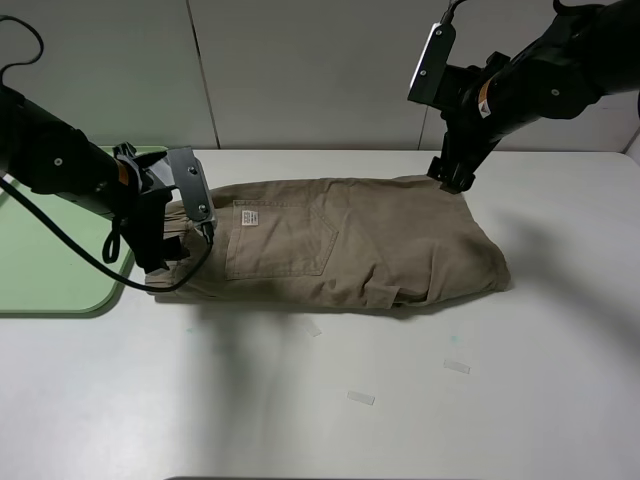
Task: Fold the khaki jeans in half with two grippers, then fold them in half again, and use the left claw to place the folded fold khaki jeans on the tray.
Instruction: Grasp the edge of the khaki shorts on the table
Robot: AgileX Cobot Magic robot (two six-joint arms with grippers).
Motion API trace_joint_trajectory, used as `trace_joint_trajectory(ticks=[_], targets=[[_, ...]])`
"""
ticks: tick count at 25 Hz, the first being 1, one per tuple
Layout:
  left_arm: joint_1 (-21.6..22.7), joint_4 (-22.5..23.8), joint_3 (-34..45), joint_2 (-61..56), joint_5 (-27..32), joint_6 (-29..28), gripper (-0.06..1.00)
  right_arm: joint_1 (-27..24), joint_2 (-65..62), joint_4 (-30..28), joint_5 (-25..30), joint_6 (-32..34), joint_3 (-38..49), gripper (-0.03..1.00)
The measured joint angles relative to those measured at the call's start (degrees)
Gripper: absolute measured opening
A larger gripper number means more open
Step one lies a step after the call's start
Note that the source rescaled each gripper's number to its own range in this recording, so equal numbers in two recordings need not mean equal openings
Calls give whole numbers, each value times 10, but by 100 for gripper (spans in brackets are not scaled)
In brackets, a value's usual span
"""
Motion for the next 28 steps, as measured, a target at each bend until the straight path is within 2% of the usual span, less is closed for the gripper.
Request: trace_joint_trajectory(ticks=[13, 18, 22, 25, 28], targets=[[0, 0, 0, 0, 13, -3, 82, 0, 0, 23, 0, 0, 0, 100], [0, 0, 0, -1, 15, -7, 96, 0, 0, 24, 0, 0, 0, 100], [0, 0, 0, -16, 17, -7, 99, 0, 0, 26, -1, 0, 0, 100], [0, 2, 0, -32, 16, -7, 100, 0, 0, 48, -1, 1, 0, 100], [0, 1, 0, -52, 24, -7, 100, 0, 0, 108, 0, 19, 0, 100]])
